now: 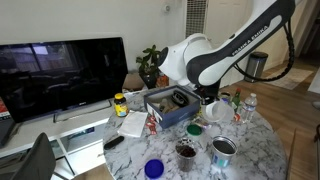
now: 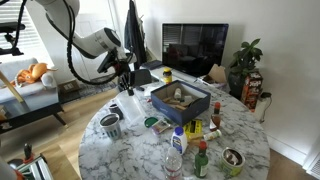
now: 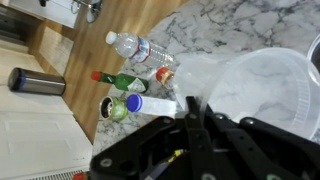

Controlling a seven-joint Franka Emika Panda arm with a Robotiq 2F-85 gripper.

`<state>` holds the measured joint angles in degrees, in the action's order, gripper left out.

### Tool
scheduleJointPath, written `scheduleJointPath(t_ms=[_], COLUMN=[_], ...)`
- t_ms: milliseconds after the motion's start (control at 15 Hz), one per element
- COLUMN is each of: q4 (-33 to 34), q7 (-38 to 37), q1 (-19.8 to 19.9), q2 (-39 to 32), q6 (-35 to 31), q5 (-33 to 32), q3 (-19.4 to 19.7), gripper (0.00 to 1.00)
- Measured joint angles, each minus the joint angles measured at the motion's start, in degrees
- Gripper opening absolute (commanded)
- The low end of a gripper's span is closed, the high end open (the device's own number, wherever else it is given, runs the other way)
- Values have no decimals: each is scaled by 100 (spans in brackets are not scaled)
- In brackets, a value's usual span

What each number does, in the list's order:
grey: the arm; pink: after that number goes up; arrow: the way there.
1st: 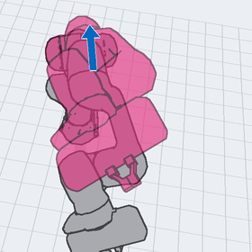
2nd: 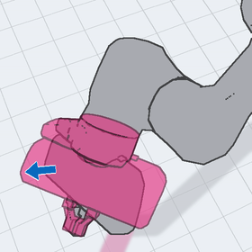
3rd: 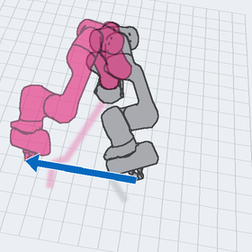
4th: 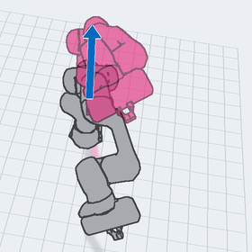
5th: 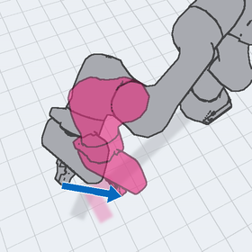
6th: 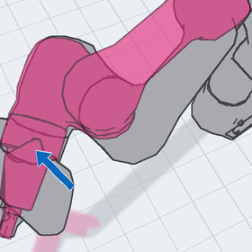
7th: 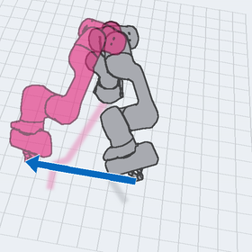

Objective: Empty the larger plastic cup into the silver cup then stack them

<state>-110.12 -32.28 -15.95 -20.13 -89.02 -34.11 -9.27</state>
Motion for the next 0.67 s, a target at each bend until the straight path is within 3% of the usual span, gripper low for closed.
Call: scheduleJointPath(t_ms=[667], q4=[-186], q7=[646], q1=[516], q2=[-46], q6=[-2147], q5=[1391], q3=[286], gripper=[1])
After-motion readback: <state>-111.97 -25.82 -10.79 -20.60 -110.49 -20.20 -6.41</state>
